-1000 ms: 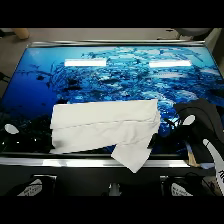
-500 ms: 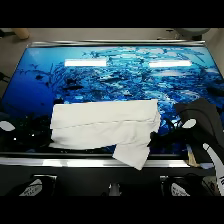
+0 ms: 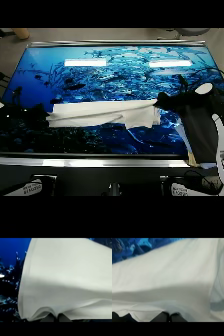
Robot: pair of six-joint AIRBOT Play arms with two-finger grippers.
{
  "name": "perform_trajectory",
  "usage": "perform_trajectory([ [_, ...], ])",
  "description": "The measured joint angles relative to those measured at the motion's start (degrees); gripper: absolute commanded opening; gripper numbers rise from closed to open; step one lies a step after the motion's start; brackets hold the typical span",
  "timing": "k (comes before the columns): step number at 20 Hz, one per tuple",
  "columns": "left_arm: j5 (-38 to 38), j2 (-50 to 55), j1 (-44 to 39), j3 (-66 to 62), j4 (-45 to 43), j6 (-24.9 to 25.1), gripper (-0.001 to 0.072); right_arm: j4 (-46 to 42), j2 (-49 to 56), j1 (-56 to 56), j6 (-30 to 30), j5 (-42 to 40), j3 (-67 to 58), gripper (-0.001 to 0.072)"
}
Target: Fold the shirts.
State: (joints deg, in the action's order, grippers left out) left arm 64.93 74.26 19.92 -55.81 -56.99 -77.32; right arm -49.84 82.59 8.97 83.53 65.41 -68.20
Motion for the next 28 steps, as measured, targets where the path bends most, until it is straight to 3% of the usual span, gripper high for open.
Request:
perform_trajectory([
  [3,-1.07,7.87,-1.53,-4.61,1.73,-0.72,0.0029,2.73,8.04,0.0,0.46,-3.06,-5.57,0.002],
  [4,-1.51,10.21,-2.23,-5.97,2.1,-0.87,0.0085,3.63,10.16,-0.04,0.52,-4.2,-6.56,0.0042],
  [5,-1.9,12.0,-2.86,-7.06,2.45,-0.92,0.0288,4.39,11.8,-0.17,0.66,-5.09,-7.21,0.0211],
  [6,-2.62,13.55,-3.45,-8.04,2.89,-1.05,0.0553,4.66,13.22,-0.48,0.66,-5.99,-7.74,0.0434],
  [7,-3.13,14.56,-3.78,-8.92,3.1,-1.14,0.0652,4.98,14.16,-0.74,0.44,-6.38,-8.09,0.0647],
  [8,-3.39,15.3,-3.87,-10.01,3.41,-1.18,0.0652,5.14,14.73,-0.87,-0.57,-6.29,-8.55,0.0695],
  [11,-2.62,15.56,-3.08,-13.94,3.93,-1.16,0.0651,-1.03,14.4,-0.24,-2.62,-4.15,-9.94,0.072],
  [15,1.05,12.35,-2.49,-17.64,4.26,-1.16,0.0649,-14.49,14.27,0.26,-0.87,2.86,-10.69,0.072],
  [20,5.09,7.21,-5.05,-18.78,4.33,-1.14,0.0649,-14.64,17.79,-1.49,-0.42,5.62,-10.88,0.072],
  [22,6.34,5.53,-6.47,-18.88,4.31,-1.14,0.0648,-13.18,19.08,-3.04,-0.15,6.1,-11.15,0.0686],
  [23,6.4,4.85,-7.23,-18.95,4.33,-1.14,0.0628,-12.39,19.65,-3.91,-0.15,6.01,-11.13,0.0478],
  [24,6.91,4.33,-8.15,-18.97,4.33,-1.14,0.0604,-11.65,20.26,-4.87,-0.15,5.6,-11.08,0.0074],
  [25,7.1,4.02,-9.18,-18.97,4.33,-1.14,0.0539,-11.72,20.85,-5.64,-0.2,5.16,-11.04,0.0019],
  [27,7.04,3.87,-11.69,-18.8,4.33,-1.14,0.0111,-10.93,20.83,-6.73,-0.37,5.31,-11.21,0.002],
  [28,6.32,4.0,-13.31,-18.51,4.37,-1.14,0.0048,-10.43,20.31,-7.04,-0.61,6.19,-11.45,0.002],
])
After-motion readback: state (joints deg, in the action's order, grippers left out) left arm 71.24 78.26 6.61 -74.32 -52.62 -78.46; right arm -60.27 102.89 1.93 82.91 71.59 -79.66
